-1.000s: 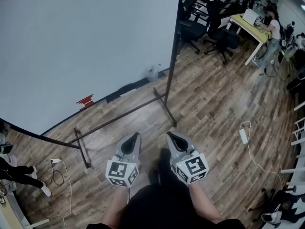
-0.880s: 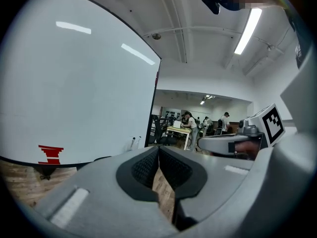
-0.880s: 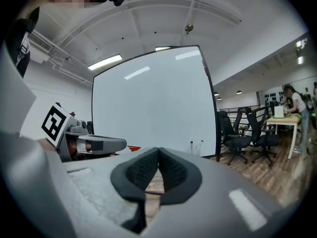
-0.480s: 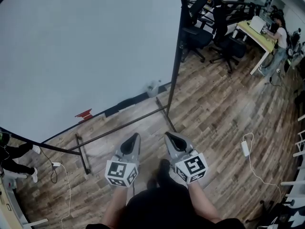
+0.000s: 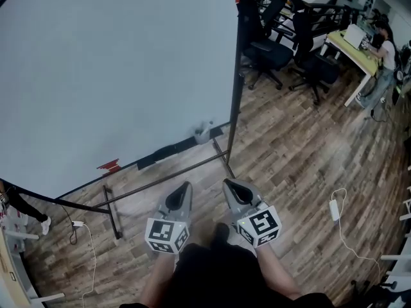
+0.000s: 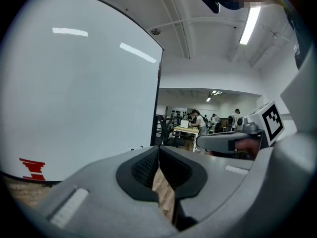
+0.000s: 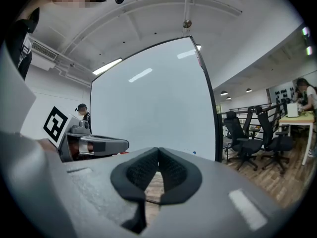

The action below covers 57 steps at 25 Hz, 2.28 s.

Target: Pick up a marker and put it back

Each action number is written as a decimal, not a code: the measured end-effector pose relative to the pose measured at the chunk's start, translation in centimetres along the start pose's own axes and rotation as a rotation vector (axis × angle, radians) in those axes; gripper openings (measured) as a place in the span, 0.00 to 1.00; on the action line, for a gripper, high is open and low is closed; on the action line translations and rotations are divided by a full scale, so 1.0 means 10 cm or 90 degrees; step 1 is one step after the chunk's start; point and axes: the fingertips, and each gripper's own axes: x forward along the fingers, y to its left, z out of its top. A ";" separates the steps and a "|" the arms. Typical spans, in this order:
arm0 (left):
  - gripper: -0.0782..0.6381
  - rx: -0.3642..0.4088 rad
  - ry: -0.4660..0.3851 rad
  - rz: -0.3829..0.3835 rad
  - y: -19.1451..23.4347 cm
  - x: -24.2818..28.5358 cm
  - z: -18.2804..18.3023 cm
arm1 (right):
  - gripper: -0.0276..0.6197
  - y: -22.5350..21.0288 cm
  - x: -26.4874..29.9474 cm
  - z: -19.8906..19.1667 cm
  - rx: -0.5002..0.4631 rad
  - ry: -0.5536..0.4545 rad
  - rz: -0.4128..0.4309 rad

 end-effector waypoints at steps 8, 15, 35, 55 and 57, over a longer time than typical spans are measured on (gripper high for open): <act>0.13 0.000 0.020 0.020 0.06 0.23 -0.03 | 0.05 -0.23 0.14 0.02 0.008 0.004 0.012; 0.13 -0.005 0.027 0.008 0.11 0.42 -0.10 | 0.05 -0.31 0.29 -0.02 0.011 0.012 0.016; 0.13 0.032 0.079 -0.051 0.85 1.51 -0.29 | 0.05 -0.83 0.93 0.18 0.022 0.029 -0.071; 0.28 0.124 0.177 -0.101 1.18 2.25 -0.84 | 0.05 -1.12 1.25 0.09 0.044 0.051 -0.136; 0.28 0.126 0.181 -0.106 1.19 2.31 -0.85 | 0.05 -1.15 1.28 0.08 0.047 0.052 -0.142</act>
